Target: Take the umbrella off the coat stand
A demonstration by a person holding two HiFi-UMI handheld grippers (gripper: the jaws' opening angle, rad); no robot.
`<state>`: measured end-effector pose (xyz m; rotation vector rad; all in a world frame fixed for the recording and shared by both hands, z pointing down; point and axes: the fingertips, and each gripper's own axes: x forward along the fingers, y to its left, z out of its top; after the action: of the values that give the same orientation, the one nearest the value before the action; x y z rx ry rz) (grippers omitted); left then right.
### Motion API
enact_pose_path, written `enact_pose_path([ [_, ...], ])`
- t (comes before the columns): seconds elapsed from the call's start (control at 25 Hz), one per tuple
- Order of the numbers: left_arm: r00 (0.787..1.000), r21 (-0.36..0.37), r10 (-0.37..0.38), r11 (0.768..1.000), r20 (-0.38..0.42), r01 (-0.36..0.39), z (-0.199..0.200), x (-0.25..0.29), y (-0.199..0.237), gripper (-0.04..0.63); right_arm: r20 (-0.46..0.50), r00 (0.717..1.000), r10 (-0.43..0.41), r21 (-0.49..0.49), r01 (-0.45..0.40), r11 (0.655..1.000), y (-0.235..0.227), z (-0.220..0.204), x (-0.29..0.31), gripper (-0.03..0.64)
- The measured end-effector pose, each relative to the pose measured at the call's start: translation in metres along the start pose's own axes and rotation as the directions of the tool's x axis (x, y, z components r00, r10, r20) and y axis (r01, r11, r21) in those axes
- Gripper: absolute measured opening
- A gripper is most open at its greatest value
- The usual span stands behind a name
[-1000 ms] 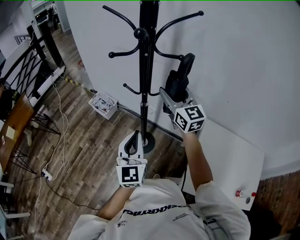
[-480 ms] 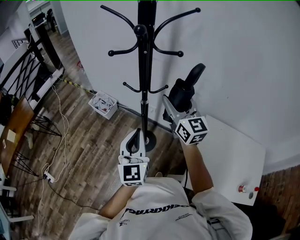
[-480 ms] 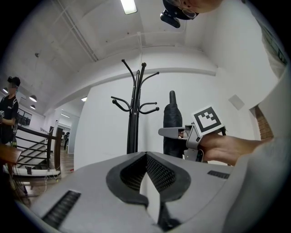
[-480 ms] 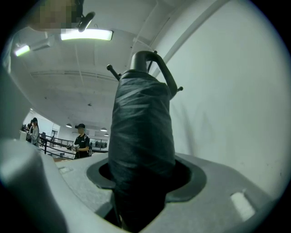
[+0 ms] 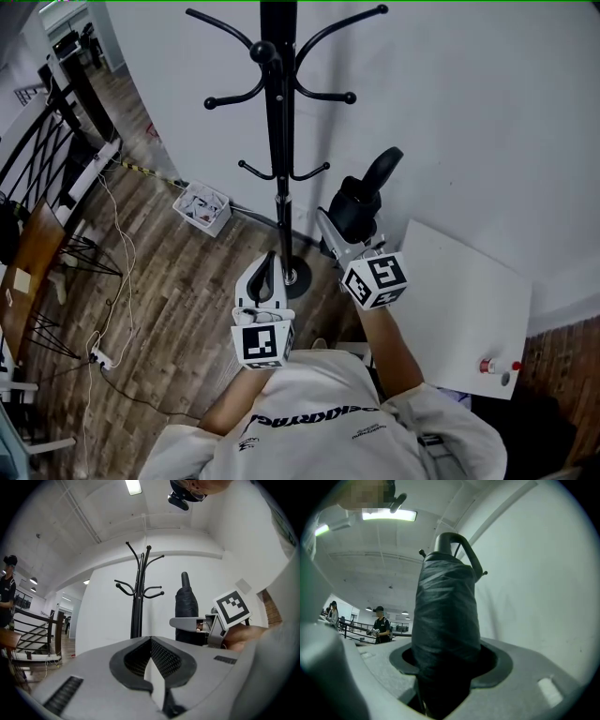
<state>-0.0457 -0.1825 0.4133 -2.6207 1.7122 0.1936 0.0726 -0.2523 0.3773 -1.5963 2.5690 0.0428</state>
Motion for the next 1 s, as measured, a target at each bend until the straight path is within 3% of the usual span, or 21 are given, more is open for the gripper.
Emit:
enact_pose_path([
  [1.0,1.0,-0.008,0.004,1.0,-0.002,-0.004,0.0,-0.001,-0.007,-0.003,-0.056,0.998,-0.01,0.027,0.012,1.0,0.037,-0.038,-0.043,0.273],
])
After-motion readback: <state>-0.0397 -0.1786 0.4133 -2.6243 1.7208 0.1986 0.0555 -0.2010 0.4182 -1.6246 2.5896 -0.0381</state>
